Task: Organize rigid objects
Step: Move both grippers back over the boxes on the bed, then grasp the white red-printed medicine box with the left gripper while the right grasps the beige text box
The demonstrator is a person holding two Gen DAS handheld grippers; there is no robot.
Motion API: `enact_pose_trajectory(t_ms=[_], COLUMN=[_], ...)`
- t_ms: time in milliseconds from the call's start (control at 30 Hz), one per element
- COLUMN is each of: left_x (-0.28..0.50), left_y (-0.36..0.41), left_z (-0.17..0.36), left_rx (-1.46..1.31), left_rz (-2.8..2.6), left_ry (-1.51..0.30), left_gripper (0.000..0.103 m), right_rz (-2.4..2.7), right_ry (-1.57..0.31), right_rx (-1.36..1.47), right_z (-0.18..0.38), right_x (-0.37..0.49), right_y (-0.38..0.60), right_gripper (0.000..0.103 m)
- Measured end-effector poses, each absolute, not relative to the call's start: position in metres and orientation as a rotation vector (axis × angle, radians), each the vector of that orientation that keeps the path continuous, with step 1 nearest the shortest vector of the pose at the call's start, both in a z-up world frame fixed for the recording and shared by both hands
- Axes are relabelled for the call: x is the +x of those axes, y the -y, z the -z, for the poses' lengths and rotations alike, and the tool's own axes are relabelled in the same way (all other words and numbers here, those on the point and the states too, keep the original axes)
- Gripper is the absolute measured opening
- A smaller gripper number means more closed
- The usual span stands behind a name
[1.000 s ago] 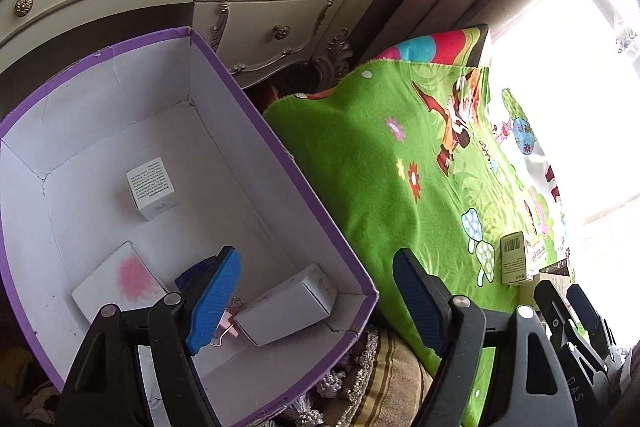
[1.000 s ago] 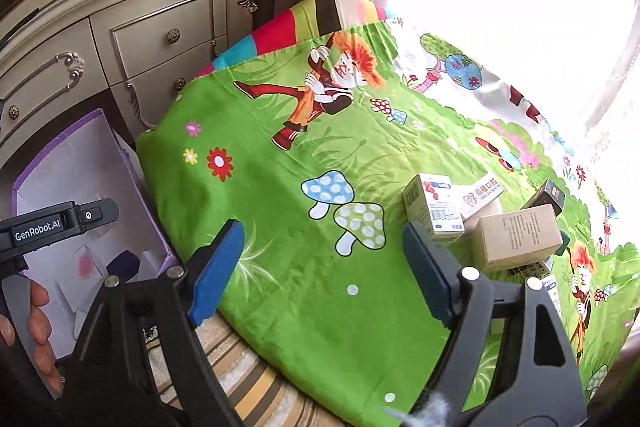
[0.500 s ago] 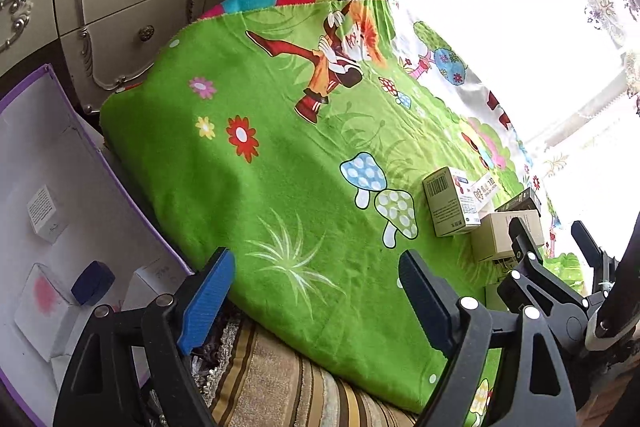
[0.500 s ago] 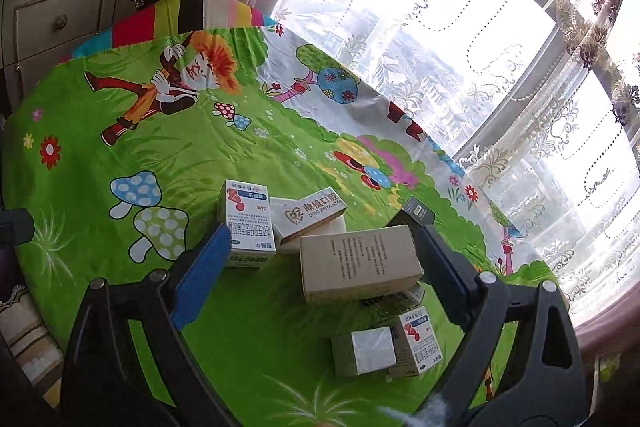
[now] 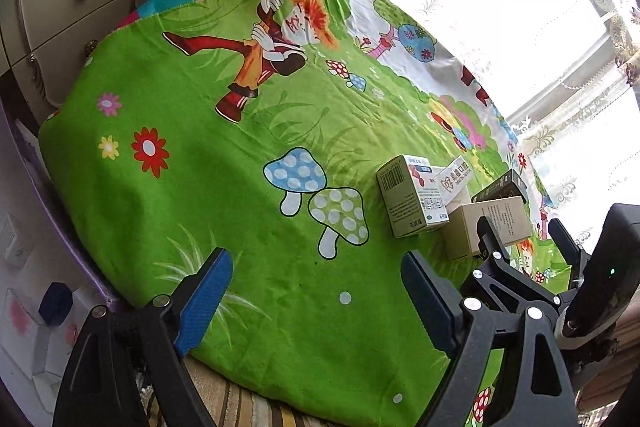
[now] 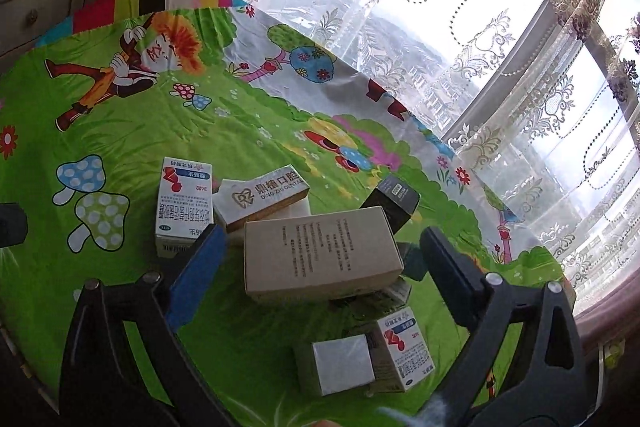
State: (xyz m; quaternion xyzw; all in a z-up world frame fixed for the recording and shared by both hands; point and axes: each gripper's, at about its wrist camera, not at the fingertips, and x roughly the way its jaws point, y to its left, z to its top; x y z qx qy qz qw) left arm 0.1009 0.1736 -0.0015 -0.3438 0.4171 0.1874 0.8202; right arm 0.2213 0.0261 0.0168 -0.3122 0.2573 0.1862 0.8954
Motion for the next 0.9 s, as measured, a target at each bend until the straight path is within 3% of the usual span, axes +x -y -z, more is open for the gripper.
enact_pose_trajectory(t_ms=[900], left_x=[0.175], left_y=[-0.165], left_z=[0.01], left_rx=[-0.753], left_rz=[-0.348], left_ry=[-0.909], left_gripper=[0.088], right_rz=[-0.399], right_ry=[-0.602], right_rx=[-0.634], right_z=[0.007], right_x=[0.256], right_y=[-0.023], right_gripper=[0.102])
